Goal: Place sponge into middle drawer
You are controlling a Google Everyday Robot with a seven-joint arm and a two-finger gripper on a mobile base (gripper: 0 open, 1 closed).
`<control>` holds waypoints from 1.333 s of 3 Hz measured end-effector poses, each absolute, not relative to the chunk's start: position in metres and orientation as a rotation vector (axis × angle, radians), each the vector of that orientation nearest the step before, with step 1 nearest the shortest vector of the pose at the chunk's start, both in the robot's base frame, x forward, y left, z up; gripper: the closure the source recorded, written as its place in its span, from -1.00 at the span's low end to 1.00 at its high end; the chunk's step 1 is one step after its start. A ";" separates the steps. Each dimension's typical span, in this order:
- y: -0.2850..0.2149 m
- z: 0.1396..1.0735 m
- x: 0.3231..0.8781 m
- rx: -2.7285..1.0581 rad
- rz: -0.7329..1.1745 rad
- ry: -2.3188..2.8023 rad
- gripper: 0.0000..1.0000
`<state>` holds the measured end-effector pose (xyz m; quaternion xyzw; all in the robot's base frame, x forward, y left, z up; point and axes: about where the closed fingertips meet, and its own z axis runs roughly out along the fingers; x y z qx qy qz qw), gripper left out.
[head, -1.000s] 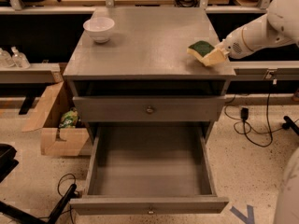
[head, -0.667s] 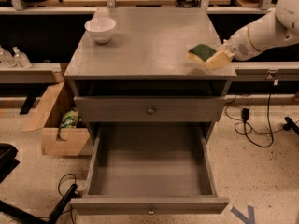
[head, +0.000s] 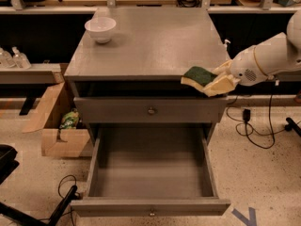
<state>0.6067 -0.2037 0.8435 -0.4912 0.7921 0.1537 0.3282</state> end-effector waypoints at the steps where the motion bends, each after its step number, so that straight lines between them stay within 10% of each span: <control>1: -0.204 0.844 0.608 -1.285 0.401 2.074 1.00; 4: -0.168 0.708 0.535 -1.198 0.574 1.993 1.00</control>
Offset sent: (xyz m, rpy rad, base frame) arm -0.0093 0.0034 -0.0664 0.0762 0.0497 -0.0097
